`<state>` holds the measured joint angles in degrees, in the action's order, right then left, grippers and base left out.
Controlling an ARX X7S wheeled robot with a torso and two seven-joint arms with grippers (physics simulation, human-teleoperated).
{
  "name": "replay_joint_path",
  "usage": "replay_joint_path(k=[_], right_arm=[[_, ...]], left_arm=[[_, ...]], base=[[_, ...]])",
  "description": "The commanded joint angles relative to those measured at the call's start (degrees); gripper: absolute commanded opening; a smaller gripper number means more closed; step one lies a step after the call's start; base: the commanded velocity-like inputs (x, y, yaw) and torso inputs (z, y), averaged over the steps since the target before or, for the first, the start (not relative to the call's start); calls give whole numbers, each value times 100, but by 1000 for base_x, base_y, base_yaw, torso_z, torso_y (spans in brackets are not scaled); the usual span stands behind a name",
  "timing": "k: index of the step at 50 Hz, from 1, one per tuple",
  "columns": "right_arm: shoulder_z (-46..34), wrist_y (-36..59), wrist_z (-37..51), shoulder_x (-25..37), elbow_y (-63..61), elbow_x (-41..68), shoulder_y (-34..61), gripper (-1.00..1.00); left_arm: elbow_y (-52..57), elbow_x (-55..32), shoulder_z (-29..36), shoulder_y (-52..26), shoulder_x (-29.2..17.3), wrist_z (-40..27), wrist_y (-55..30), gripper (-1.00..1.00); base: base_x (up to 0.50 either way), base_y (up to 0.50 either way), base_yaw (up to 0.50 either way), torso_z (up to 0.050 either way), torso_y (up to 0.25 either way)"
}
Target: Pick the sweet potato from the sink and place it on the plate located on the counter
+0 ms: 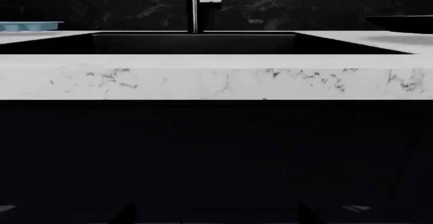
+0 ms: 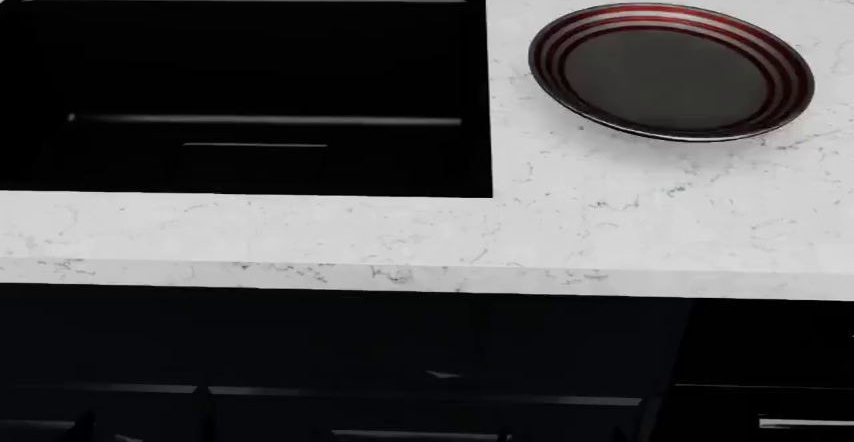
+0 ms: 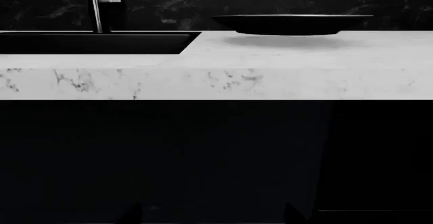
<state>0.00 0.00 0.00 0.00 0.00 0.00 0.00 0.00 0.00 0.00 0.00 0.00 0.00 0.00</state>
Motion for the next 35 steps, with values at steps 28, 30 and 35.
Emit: replay_joint_path(k=[28, 30, 35], right_arm=[[-1000, 4332, -261, 683, -3623, -1577, 1347, 100], [-967, 4610, -439, 705, -3804, -1501, 1532, 100], [-984, 5109, -552, 764, -3858, -1609, 2157, 100]], left_arm=[[3736, 967, 750, -869, -570, -401, -3603, 100], [3857, 856, 656, -1052, -578, -312, -3800, 100], [4240, 932, 708, -1575, -656, -210, -4406, 100]], base=[[0, 0, 0, 0, 0], [0, 0, 0, 0, 0], [0, 0, 0, 0, 0]])
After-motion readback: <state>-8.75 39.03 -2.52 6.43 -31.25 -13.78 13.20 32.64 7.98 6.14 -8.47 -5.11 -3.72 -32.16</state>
